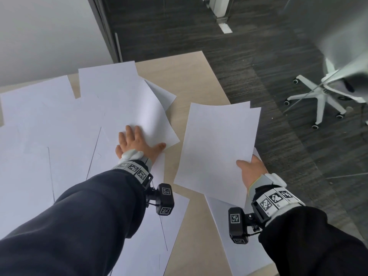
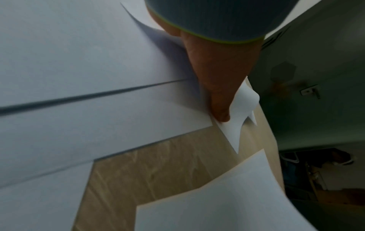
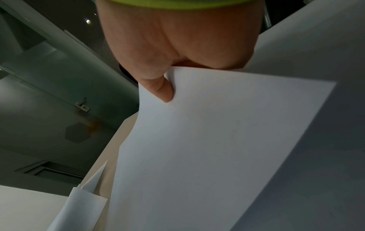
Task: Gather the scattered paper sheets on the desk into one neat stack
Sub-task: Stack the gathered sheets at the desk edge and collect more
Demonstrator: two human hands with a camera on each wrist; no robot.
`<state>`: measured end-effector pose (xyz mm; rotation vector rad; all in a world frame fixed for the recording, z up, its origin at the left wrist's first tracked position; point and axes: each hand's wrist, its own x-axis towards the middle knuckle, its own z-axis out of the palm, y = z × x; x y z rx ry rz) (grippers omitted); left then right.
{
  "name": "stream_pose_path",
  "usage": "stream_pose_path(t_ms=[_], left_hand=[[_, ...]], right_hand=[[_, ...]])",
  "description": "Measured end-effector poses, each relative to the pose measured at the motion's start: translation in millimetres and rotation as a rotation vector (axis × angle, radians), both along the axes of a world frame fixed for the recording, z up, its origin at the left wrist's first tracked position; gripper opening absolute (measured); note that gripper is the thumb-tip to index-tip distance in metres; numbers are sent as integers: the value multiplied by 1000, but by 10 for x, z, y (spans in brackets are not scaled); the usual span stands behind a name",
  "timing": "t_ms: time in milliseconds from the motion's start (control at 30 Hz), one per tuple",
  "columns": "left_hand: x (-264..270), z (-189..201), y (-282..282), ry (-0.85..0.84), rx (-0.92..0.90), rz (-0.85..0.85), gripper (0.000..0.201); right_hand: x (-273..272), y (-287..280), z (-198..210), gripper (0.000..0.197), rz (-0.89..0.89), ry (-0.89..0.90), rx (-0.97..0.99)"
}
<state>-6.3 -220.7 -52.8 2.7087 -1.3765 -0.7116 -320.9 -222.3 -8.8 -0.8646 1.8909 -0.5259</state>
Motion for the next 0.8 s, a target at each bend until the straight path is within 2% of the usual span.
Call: stream_pose_path(t_ms=[133, 233, 300, 367, 467, 533, 600, 633, 733, 800], left_hand=[[164, 64, 63, 104, -106, 11, 80], [146, 173, 166, 265, -306, 128, 71], [10, 276, 253, 327, -408, 146, 71], [-192, 361, 306, 381, -414, 22, 73], [-515, 367, 332, 335, -286, -319, 76], [-692, 311, 342, 325, -191, -448, 78], [-794, 256, 376, 335, -104, -531, 81], [-807, 225, 388, 332, -77, -570, 83], [-745, 194, 374, 324, -63, -644, 85], [-653, 181, 336, 343, -64, -658, 79]], right_hand=[[18, -3, 1, 30, 9, -37, -12], [40, 9, 2, 33, -2, -102, -26], [86, 5, -4, 33, -7, -160, -28], [147, 12, -7, 27, 2, -202, -40], [257, 7, 19, 13, 31, -198, -65], [305, -8, 31, 32, 69, -141, -38], [330, 9, 17, 58, 71, -173, -23], [333, 14, -2, 63, 61, -208, -24], [318, 18, -5, 46, 65, -256, -42], [290, 4, -1, 52, 25, -230, -9]])
